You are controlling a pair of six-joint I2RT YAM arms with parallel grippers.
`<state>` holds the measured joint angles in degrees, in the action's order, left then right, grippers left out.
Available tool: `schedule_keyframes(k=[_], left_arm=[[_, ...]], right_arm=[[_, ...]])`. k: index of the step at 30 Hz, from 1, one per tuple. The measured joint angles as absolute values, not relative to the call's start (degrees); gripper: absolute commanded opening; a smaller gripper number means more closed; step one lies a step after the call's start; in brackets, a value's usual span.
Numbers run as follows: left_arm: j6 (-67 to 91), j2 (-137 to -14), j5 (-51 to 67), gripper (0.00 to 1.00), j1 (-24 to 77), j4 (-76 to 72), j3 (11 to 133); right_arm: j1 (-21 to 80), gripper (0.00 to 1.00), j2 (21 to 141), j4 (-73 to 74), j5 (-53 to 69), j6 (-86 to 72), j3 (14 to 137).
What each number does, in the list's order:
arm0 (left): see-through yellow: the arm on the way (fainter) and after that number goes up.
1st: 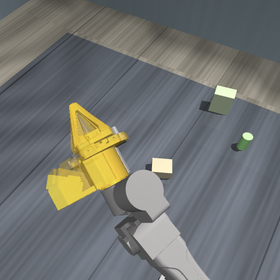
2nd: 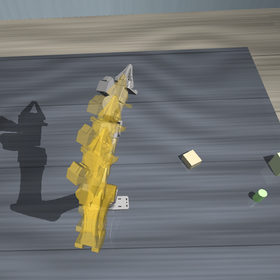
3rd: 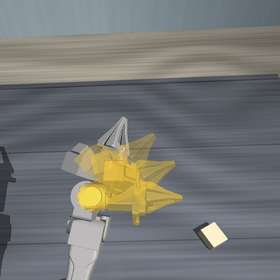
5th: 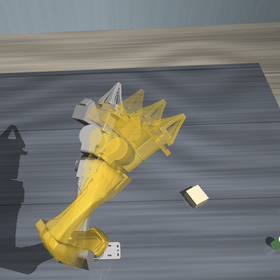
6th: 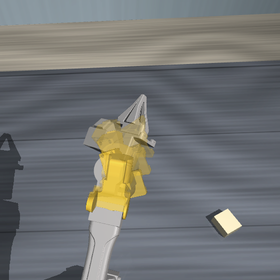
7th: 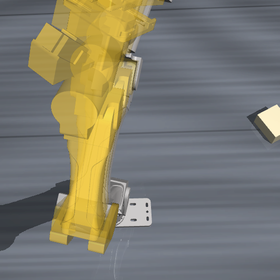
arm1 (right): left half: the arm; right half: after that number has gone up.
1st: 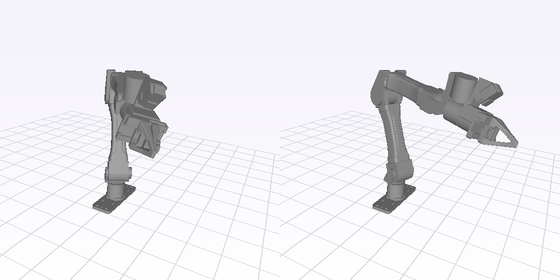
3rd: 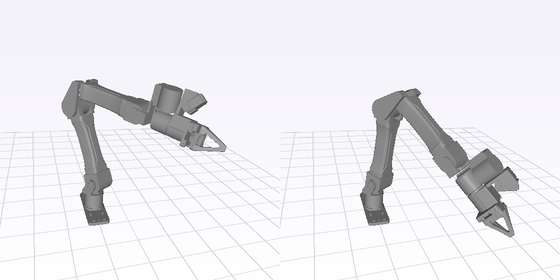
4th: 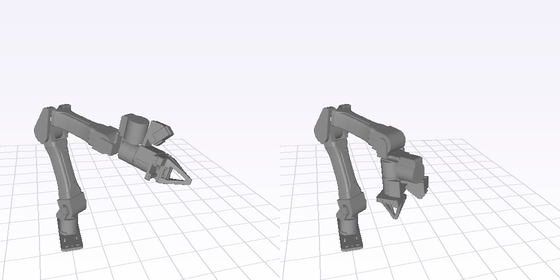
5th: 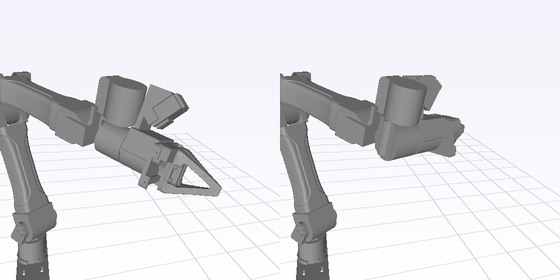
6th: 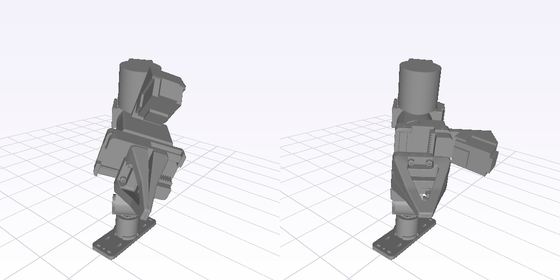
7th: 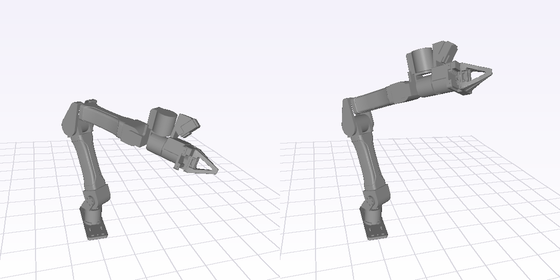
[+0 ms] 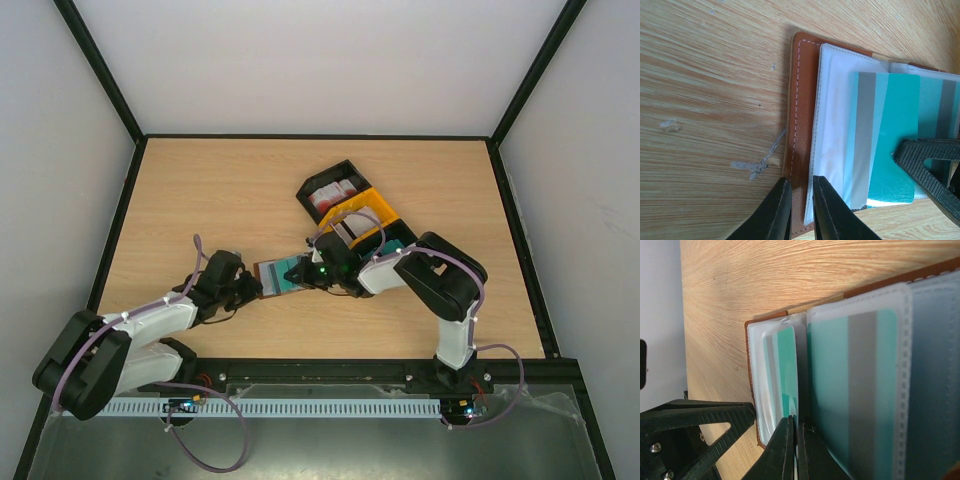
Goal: Put the credit cards into the card holder
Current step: Insert the credit card into the card holder.
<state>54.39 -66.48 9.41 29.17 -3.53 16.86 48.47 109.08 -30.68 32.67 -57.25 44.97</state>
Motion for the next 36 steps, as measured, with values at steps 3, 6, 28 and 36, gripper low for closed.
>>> schedule_keyframes(k=[3, 6, 28, 36], left_arm=[[54.4, -66.5, 9.2, 0.16, 29.2, -3.5, 16.9], [54.4, -66.5, 9.0, 0.16, 29.2, -3.4, 16.9], [54.4, -66.7, 8.8, 0.16, 29.2, -3.4, 16.9], [54.4, -67.0, 8.8, 0.17, 29.2, -3.6, 16.9]], right_arm=[[48.6, 0.02, 109.1, -30.7, 32.1, -57.6, 45.0], [48.8, 0.02, 108.8, -30.6, 31.1, -57.7, 44.9], [49.6, 0.02, 107.9, -29.2, 26.5, -58.3, 44.9], [50.3, 0.02, 109.7, -29.5, 28.4, -58.4, 46.4]])
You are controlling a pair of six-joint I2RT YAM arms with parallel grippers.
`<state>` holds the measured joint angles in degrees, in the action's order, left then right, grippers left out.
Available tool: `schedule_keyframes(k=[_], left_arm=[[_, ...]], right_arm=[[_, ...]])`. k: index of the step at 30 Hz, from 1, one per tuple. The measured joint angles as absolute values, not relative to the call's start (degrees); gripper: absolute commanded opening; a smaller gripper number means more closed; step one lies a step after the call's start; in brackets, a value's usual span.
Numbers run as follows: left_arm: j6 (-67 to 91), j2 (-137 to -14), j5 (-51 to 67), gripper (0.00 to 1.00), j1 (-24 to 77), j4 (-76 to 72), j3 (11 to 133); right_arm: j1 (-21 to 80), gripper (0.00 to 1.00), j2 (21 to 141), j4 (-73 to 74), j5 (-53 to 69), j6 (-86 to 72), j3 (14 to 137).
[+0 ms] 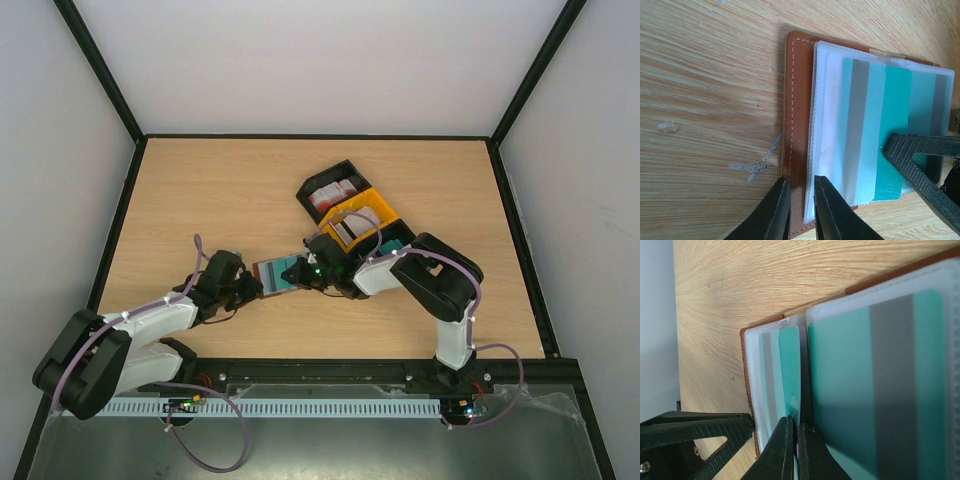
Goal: Put the credit cards into the card holder
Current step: Insert the credit card into the card holder.
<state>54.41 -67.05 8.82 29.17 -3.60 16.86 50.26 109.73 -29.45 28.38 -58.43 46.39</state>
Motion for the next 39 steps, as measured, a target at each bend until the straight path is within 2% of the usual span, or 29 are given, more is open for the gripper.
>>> schedule_keyframes(k=[14, 19, 24, 27, 33, 39], left_arm=[[54.4, -67.5, 9.2, 0.18, 29.2, -4.0, 16.9], [54.4, -67.6, 9.2, 0.17, 29.2, -4.0, 17.0], [54.3, -67.6, 9.2, 0.17, 29.2, -4.1, 17.0], [54.3, -67.6, 9.2, 0.17, 29.2, -4.3, 17.0], [54.2, -67.7, 9.2, 0.18, 29.2, -4.8, 17.0], [53.6, -68.4, 9.5, 0.18, 29.0, -4.8, 17.2]], right_arm=[[51.0, 0.10, 112.3, -29.8, 29.6, -58.5, 49.0], [51.1, 0.21, 112.2, -28.6, 29.6, -57.2, 49.6], [51.7, 0.41, 110.5, -25.8, 27.9, -56.1, 50.3], [51.9, 0.45, 109.4, -23.7, 26.5, -55.5, 50.7], [52.9, 0.45, 109.2, -18.4, 24.2, -54.6, 53.5], [54.7, 0.32, 110.1, -11.6, 19.9, -51.9, 57.6]])
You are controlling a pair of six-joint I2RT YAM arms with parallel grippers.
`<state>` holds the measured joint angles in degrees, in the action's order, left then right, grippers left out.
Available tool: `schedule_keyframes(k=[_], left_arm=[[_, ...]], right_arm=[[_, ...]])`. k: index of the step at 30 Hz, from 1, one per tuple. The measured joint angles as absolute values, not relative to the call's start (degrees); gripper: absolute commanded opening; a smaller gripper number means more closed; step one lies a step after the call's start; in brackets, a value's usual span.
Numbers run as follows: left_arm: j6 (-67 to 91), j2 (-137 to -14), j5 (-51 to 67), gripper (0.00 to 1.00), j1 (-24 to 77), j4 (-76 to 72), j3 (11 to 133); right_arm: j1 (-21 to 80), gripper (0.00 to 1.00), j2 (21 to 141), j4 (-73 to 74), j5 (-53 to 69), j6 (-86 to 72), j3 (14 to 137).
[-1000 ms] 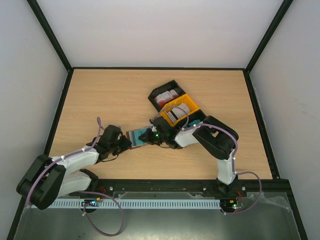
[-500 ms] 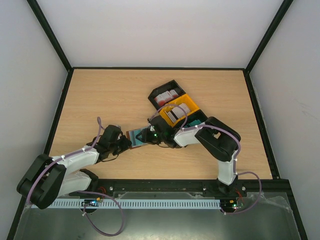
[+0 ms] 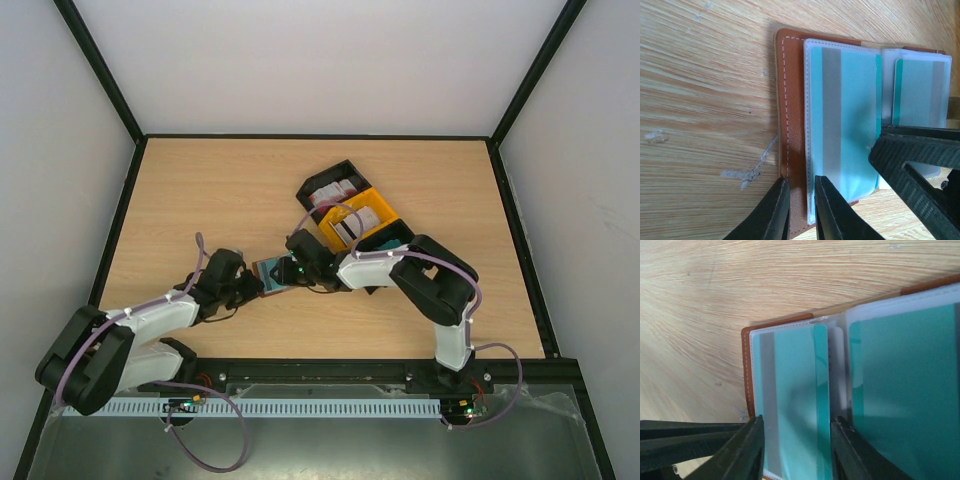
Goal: Put the credit cards into the card holder
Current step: Insert the credit card into the card holder.
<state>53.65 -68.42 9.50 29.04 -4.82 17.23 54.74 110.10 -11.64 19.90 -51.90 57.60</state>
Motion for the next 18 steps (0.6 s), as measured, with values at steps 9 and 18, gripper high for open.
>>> schedule_keyframes(k=[9, 18], left_arm=[[52.4, -69.5, 10.0, 0.20, 28.8, -5.3, 18.0], [51.6, -67.8, 9.7, 0.23, 28.8, -2.7, 18.1]], right_arm=[[55.9, 0.45, 111.3, -0.1, 14.6, -42.6, 64.4], [56.6, 0.50, 107.0, 7.7, 3.1, -41.0, 64.9]])
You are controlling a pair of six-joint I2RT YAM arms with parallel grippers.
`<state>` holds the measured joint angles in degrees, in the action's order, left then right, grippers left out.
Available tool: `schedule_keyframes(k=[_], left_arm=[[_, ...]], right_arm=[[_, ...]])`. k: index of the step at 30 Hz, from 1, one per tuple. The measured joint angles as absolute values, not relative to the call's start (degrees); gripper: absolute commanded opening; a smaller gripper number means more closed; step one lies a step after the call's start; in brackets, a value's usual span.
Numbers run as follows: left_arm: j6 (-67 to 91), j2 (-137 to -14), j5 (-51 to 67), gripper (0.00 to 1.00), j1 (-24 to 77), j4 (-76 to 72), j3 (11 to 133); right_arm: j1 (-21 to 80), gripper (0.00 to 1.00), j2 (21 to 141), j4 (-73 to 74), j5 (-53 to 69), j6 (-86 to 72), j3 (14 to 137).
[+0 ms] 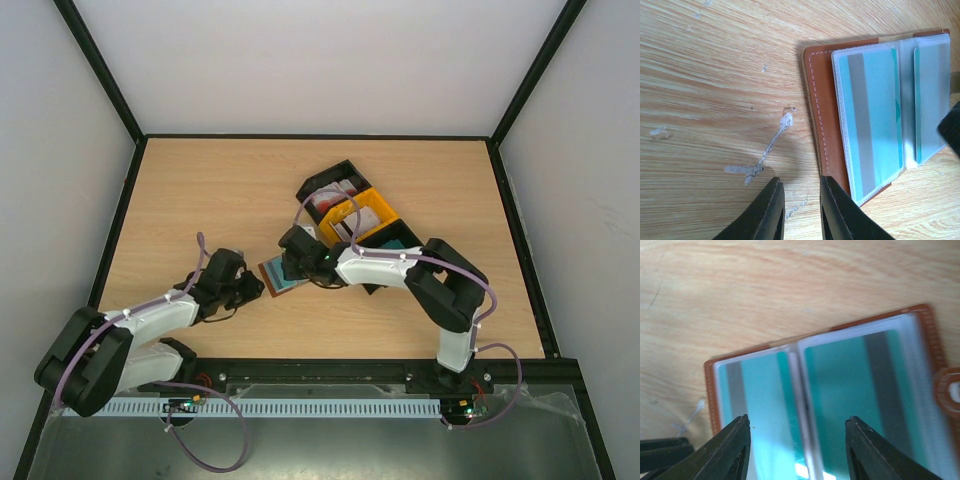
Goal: Put the credit cards into the card holder
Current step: Insert the credit card into the card holder, then turn over the card slot in the card holder.
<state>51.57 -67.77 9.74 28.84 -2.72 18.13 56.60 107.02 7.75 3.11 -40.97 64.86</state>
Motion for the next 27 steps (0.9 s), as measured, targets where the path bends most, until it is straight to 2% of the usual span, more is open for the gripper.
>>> schedule_keyframes(k=[13, 21, 27], left_arm=[[51.3, -67.5, 9.5, 0.23, 28.8, -2.3, 18.1], [51.3, -67.5, 9.6, 0.23, 28.8, -2.3, 18.1], [51.3, -67.5, 9.6, 0.24, 28.8, -2.3, 18.1]], right_arm=[[56.5, 0.63, 105.8, 12.0, -6.4, -45.1, 62.9], [56.5, 0.63, 106.1, 12.1, -4.9, -45.0, 62.9], [56.5, 0.69, 106.8, 11.8, -3.3, -45.1, 62.9]])
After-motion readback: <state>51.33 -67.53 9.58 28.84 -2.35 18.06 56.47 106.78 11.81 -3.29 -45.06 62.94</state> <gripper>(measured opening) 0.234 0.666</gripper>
